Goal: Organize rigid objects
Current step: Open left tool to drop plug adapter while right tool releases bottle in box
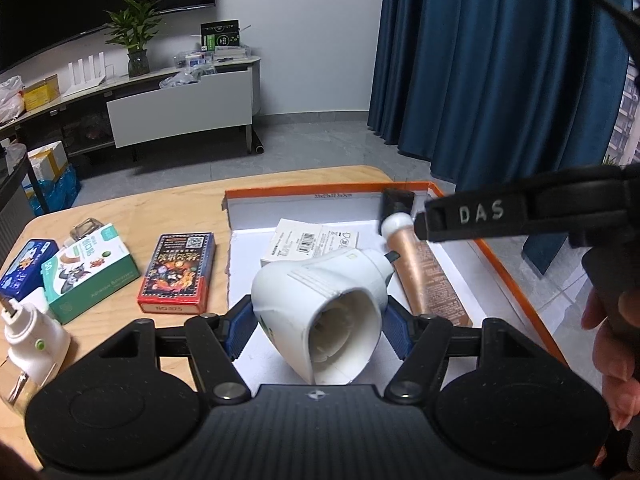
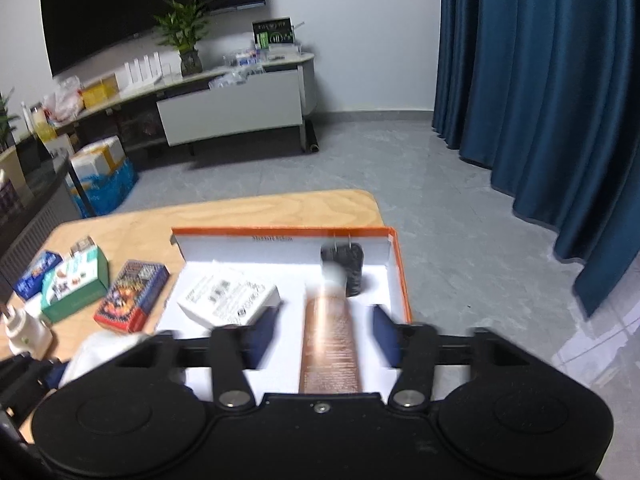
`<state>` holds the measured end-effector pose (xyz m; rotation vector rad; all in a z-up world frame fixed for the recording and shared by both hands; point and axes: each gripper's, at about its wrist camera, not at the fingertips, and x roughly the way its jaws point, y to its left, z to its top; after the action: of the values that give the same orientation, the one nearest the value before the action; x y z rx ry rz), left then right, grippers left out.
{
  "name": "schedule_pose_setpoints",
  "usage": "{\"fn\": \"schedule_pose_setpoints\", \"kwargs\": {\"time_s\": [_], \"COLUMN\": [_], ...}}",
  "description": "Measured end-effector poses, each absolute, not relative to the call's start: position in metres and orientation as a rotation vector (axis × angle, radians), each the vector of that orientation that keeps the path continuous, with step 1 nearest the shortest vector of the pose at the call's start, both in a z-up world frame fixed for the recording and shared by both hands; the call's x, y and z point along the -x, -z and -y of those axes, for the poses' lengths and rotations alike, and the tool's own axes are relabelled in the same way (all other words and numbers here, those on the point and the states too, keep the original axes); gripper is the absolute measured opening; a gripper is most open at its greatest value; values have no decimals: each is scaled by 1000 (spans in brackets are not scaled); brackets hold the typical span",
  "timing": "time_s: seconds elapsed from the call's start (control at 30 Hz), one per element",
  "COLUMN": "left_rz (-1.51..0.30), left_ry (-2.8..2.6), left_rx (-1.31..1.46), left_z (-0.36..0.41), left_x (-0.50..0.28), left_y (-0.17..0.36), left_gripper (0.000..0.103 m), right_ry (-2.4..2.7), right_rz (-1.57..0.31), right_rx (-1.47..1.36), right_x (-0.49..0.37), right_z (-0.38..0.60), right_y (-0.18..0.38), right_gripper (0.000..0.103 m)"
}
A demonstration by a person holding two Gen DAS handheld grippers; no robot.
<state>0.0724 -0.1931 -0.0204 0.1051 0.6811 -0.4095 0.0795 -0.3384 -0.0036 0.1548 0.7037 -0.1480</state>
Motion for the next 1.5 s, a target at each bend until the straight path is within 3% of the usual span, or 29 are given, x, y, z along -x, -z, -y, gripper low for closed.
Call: {"fn": "schedule_pose_setpoints", "kwargs": {"time_s": [0.4, 0.53, 0.7, 1.03, 1.5], "left_rz": [-735, -714, -691, -674, -676], "left_ry": [453, 463, 443, 348, 228], "left_rx": [-88, -105, -99, -95, -37], "left_z": [218, 222, 217, 176, 104], "left_x": [-90, -89, -86, -77, -66], "left_y": [32, 29, 16, -5, -14], "left_gripper": [68, 79, 85, 96, 96], "right_ry": [235, 232, 226, 186, 88], "right_rz": [-602, -597, -585, -594, -621], "right_rx": [-188, -195, -221, -230, -178], "right_x": [-46, -39, -32, -22, -23], "right_z": [356, 357, 355, 326, 261], "right_y": [-10, -12, -16, -20, -22], "right_gripper": [78, 78, 78, 85, 87]}}
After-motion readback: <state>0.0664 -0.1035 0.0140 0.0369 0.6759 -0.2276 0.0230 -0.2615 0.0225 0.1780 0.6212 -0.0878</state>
